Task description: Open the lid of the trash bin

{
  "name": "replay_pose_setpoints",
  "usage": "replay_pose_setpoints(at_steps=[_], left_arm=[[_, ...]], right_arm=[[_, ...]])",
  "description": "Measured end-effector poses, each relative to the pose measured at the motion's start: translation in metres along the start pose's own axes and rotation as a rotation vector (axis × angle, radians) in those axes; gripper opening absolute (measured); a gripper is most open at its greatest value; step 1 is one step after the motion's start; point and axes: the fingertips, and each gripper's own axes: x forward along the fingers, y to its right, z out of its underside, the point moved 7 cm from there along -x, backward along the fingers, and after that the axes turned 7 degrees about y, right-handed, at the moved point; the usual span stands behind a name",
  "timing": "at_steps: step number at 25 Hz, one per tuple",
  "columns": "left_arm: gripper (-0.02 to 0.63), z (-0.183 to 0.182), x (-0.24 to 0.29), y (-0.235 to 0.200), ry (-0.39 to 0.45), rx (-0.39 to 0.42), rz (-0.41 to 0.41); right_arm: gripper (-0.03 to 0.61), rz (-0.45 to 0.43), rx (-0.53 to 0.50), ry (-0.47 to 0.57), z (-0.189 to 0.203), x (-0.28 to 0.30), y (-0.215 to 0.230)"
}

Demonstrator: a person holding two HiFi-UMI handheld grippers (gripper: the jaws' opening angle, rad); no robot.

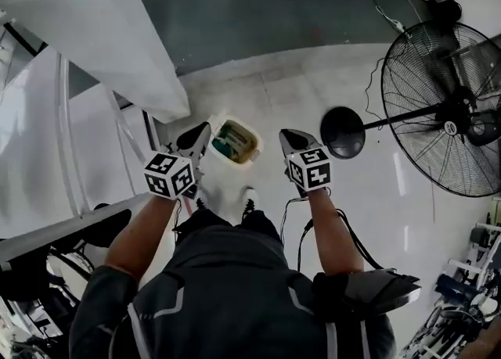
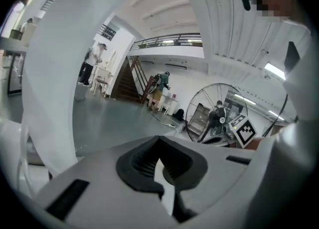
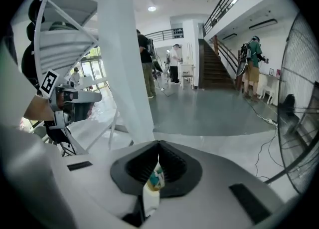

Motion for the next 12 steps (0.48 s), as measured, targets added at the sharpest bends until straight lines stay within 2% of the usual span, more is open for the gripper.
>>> replay_pose_setpoints(at_steps=[4,12], left_arm=[[0.006,-0.039,-0.023,0.016,0.055,0.009,-0.039],[0.006,-0.109,-0.049,0.047,0.125,0.089,0.001]], right_arm=[[0.026,0.013,-0.01,0.095,-0.039,-0.047,-0.01],[0.026,0.094,-0.076,0.321,-0.116,-0.114,-0.018]])
